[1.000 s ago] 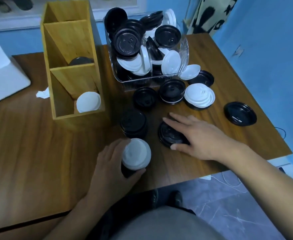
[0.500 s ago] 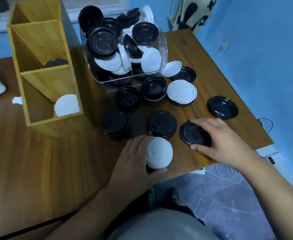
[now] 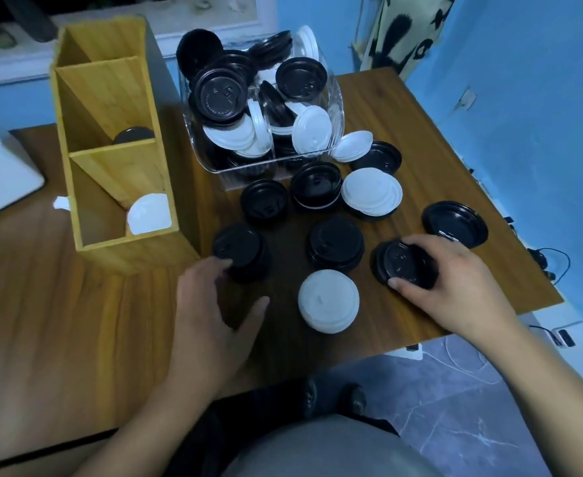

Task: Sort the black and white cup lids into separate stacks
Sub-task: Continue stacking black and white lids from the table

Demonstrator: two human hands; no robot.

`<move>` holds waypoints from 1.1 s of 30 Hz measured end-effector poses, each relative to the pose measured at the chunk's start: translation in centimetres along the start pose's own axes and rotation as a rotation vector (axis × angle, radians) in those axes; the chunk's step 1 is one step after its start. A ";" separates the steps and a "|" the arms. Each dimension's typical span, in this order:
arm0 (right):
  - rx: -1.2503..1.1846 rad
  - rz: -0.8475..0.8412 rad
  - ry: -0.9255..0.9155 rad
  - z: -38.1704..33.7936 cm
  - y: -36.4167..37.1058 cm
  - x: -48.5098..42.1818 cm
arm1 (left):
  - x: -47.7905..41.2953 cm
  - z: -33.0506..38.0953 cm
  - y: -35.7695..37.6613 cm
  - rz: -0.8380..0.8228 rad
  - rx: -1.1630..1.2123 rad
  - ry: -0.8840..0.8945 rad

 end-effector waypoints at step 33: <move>0.116 -0.496 -0.643 -14.7 2.4 -11.3 | -5.7 -2.0 3.5 -0.223 0.059 -0.126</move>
Point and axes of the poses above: each hand's wrist, its own x-axis away from the middle knuckle, its own y-axis out of the palm, z = x × y, the point moved 1 cm from there along -x, towards the middle knuckle, and after that the axes turned 4 degrees about -z, right-handed, at the moved point
